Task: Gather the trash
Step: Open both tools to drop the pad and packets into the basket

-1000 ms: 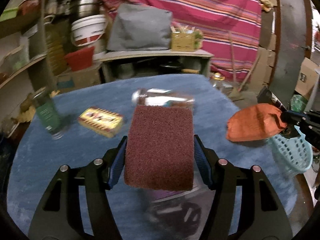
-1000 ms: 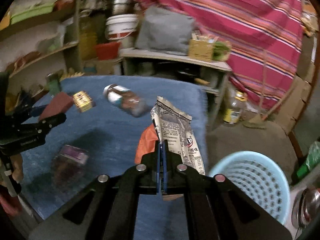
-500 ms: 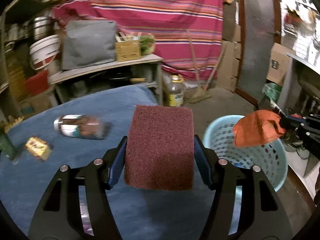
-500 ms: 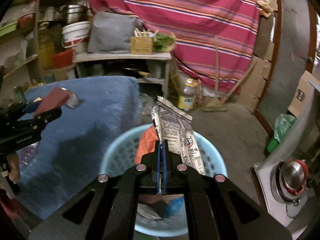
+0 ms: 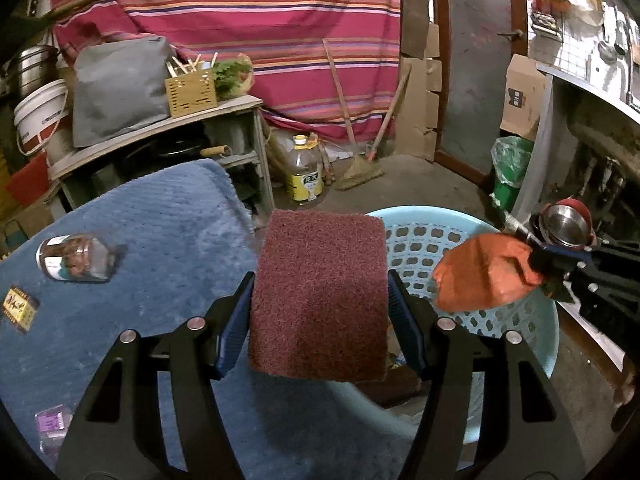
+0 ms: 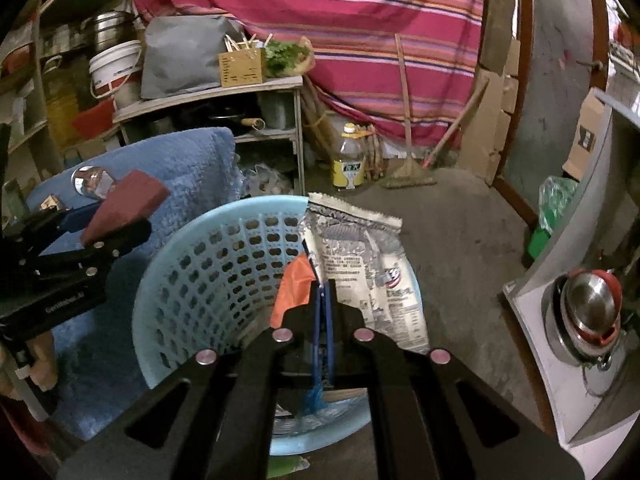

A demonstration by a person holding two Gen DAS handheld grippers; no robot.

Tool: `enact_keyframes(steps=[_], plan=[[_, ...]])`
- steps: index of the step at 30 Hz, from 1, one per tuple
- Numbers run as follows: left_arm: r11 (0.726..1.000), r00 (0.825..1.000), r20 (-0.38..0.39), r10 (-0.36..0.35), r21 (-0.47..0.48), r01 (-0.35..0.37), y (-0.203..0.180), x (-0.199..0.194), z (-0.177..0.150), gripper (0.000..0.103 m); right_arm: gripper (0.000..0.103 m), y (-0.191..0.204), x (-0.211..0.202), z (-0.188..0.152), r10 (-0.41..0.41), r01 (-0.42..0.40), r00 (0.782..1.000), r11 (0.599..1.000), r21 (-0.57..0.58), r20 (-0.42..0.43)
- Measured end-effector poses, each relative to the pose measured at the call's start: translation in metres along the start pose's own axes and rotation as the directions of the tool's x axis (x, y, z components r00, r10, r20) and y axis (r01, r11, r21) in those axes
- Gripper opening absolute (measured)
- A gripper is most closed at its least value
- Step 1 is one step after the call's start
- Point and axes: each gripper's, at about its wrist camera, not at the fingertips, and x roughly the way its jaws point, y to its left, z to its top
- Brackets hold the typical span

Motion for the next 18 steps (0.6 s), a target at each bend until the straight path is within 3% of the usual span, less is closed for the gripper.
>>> enact_keyframes(steps=[6,11,18], plan=[[1.0,1.0,0.015,-0.007,-0.01,0.007,-0.005,0.005,0.009,0.079,0.002,0.0,0.008,0.0,0.02,-0.02,1.0,1.0,0.012,-0.007],[0.999,0.998,0.04,0.042,-0.025,-0.041,0.004,-0.001,0.012,0.089,0.002,0.009,0.013,-0.001,0.049,-0.048,0.999,0.999,0.011,-0.012],[0.994,0.994,0.057,0.093,-0.057,-0.09,0.031,-0.019,0.01,0.092,0.003,0.027,0.03,-0.004,0.044,-0.044,0.998,0.999,-0.003,-0.04]])
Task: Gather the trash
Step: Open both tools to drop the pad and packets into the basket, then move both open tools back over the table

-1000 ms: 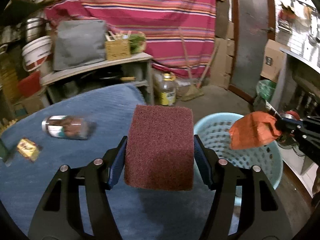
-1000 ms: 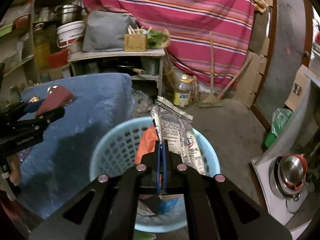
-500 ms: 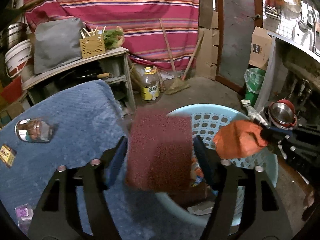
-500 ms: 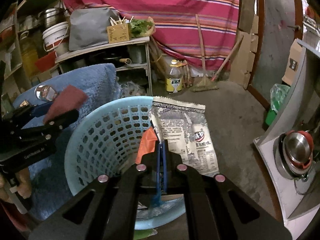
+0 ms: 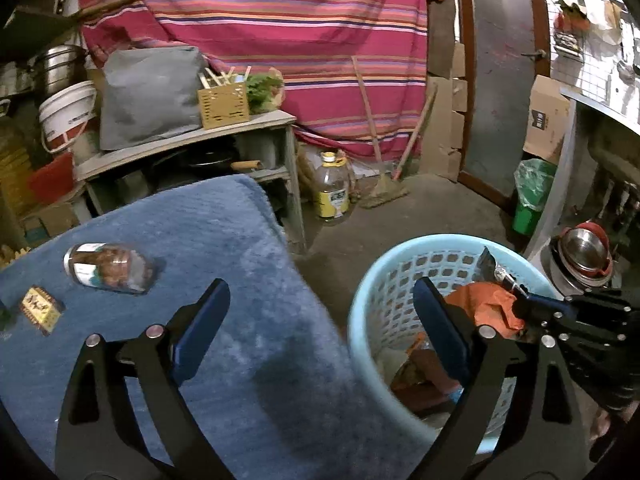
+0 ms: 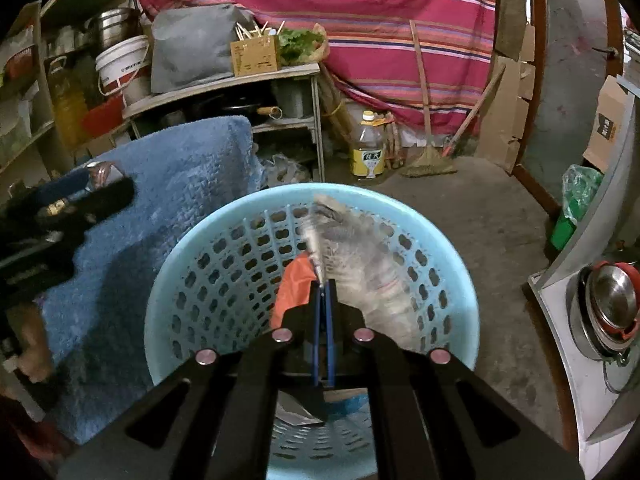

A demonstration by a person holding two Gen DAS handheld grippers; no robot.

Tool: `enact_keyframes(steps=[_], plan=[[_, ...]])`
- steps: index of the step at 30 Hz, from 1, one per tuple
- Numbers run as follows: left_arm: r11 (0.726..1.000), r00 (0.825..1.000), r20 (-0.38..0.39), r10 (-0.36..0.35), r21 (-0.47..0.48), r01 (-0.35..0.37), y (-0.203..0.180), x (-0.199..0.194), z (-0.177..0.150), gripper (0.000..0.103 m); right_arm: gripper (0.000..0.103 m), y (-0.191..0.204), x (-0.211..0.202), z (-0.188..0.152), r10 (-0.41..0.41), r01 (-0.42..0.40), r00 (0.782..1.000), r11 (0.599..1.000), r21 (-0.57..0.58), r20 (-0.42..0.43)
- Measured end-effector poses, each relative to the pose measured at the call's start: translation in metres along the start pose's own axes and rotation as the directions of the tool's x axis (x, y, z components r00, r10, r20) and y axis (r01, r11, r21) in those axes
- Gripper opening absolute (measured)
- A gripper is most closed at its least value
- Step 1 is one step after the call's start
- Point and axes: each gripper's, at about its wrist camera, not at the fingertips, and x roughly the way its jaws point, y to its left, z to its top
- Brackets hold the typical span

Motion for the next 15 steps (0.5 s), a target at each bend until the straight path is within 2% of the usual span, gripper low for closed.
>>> enact_keyframes(steps=[4,5,6,7,8,12,15], plan=[[0.999,0.999,0.015,0.029,-0.018,-0.029,0.016,-0.015,-0.002,0.097,0.005,0.008,0.009,-0.002,-0.038,0.038,0.999,0.999,-0.003,-0.007],[0.999,0.999,0.019,0.036,-0.023,-0.035,0.02,-0.019,-0.003,0.097,0.011,0.01,0.012,-0.003,-0.05,0.05,0.999,0.999,-0.004,-0.014],[0.999,0.999,0.022,0.042,-0.027,-0.041,0.024,-0.023,-0.004,0.097,0.019,0.011,0.014,-0.004,-0.051,0.051,0.998,0.999,-0.001,-0.022],[0.998,0.998,0.026,0.049,-0.033,-0.048,0.03,-0.029,-0.005,0.097,0.046,0.012,0.015,-0.005,-0.051,0.051,0.998,0.999,0.002,-0.022],[0.998,0.998,0.03,0.054,-0.037,-0.053,0.034,-0.034,-0.006,0.097,0.064,0.014,0.016,-0.007,-0.06,0.06,0.998,0.998,0.003,-0.014],[0.995,0.995,0.05,0.082,-0.063,-0.079,0.058,-0.059,-0.012,0.097,0.066,0.029,0.017,-0.013,-0.053,0.053,0.998,0.998,-0.019,-0.026],[0.991,0.992,0.062,0.105,-0.085,-0.1,0.076,-0.078,-0.018,0.097,0.075,0.042,0.012,-0.017,-0.062,0.061,0.998,0.998,-0.035,-0.017]])
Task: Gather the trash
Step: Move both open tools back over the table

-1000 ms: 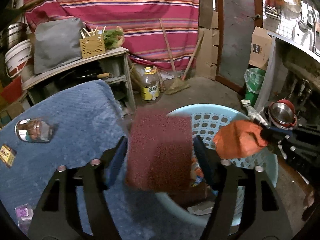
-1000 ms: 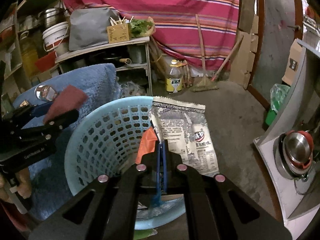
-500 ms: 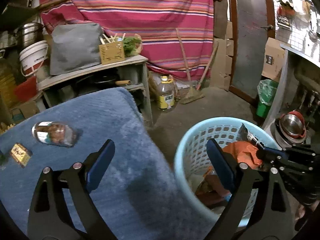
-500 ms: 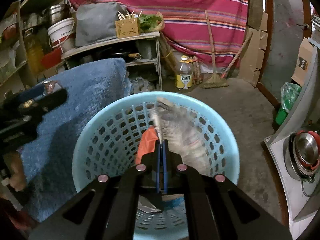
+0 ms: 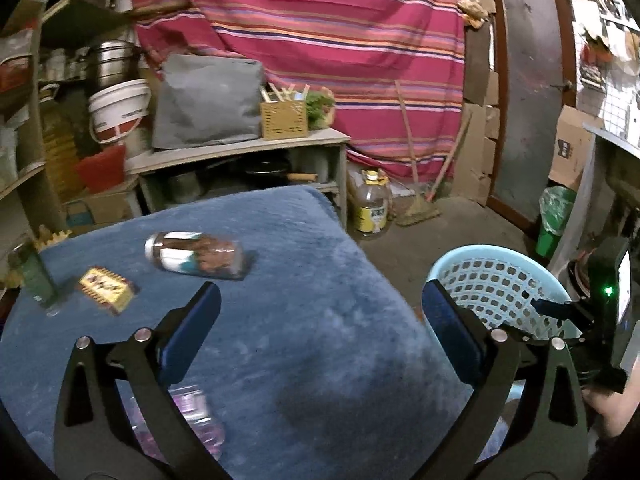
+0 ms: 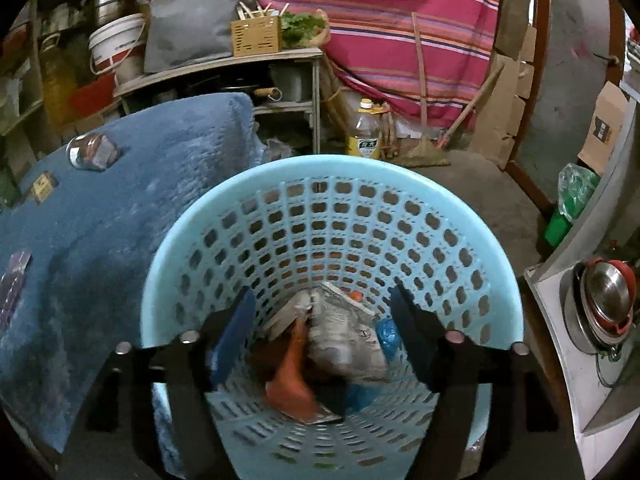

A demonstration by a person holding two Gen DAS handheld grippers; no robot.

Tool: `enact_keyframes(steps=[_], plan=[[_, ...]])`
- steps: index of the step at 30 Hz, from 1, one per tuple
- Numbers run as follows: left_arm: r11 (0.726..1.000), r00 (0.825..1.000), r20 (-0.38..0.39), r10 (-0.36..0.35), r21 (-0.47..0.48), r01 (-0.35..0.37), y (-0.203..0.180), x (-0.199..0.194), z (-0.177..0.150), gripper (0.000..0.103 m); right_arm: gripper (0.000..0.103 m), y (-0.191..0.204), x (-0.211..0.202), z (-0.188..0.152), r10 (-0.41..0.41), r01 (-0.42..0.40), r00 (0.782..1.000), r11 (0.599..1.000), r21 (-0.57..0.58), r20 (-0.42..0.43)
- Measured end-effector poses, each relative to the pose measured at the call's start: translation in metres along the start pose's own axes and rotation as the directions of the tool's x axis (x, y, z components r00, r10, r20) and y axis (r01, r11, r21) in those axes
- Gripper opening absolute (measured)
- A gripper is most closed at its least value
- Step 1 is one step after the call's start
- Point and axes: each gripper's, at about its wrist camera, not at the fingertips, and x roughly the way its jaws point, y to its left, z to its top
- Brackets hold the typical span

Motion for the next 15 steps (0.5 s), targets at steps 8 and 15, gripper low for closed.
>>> enact_keyframes(steps=[8,15], plan=[[0.997,0.997,0.032,0.068,-0.032,-0.067,0.052,-0.038,-0.014,0.097,0.095,0.025,-0.039,0.003,-0.025,0.023,0.995,0.999,0.025,0.094],[0.992,0.993,0.046,0.112,-0.067,-0.108,0.091,-0.071,-0.036,0.098,0.098,0.074,-0.095,-0.004,-0.032,0.03,0.972,0.999,0.014,0.231]])
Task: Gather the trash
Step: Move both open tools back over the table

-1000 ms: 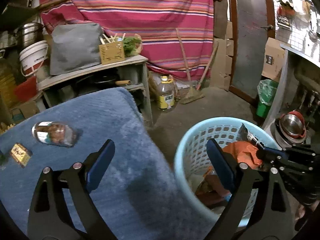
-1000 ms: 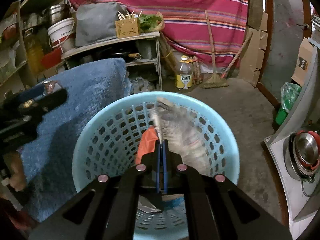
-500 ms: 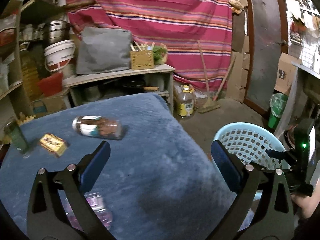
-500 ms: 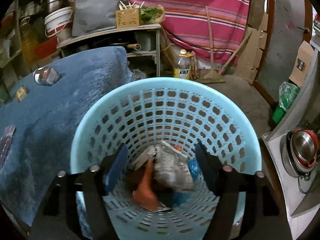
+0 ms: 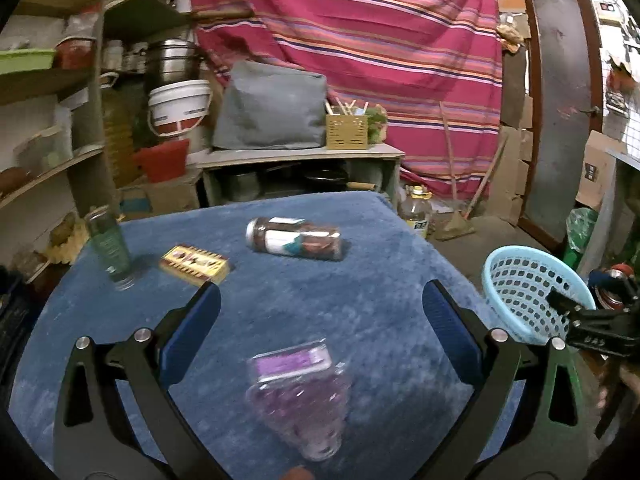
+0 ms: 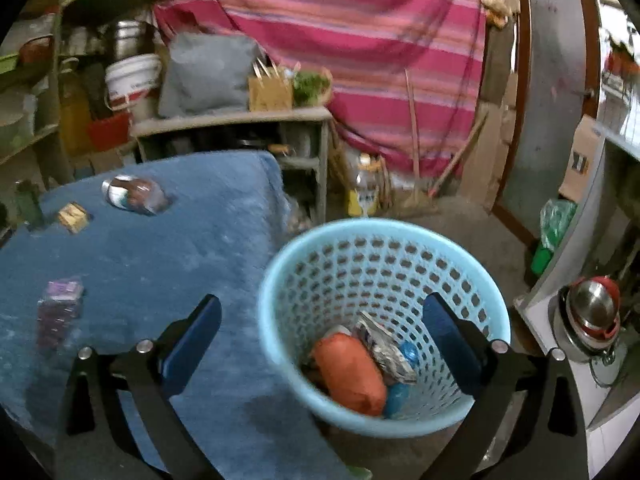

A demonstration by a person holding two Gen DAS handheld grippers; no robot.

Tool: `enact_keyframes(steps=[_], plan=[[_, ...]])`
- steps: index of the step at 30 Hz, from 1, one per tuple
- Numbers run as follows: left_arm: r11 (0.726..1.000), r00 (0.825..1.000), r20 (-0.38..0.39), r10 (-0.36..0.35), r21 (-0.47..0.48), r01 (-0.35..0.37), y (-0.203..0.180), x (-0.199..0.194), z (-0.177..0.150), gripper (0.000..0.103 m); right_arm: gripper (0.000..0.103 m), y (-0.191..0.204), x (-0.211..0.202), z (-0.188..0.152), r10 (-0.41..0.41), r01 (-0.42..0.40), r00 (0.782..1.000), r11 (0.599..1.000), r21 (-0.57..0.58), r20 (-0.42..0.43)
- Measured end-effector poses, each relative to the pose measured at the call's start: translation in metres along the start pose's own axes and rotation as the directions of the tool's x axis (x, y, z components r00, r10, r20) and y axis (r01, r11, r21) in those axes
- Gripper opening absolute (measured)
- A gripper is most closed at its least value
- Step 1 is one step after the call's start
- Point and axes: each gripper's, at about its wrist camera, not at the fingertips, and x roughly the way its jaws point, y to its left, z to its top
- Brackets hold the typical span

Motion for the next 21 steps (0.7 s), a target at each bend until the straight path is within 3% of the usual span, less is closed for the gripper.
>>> enact_keyframes(steps=[8,14,21], plan=[[0.997,0.997,0.036,0.071,-0.002,-0.071,0.034,-0.031,-0.03,0.098,0.098,0.058,-0.042,-0.013,0.096,-0.097,0.991,0.995,0.005,0.089],[0.997,0.996,0.047,0.073,-0.039,-0.071,0.061,-0.051,-0.051,0.098,0.098,0.091,-0.057,-0.026,0.168,-0.169,0.98,0.986,0.001,0.107],[0.99,0.991,0.048,0.126,-0.062,-0.123,0.083,-0.058,-0.077,0.098,0.098,0.122,-0.06,-0.045,0.226,-0.222,0.965,0.974,-0.045,0.13]])
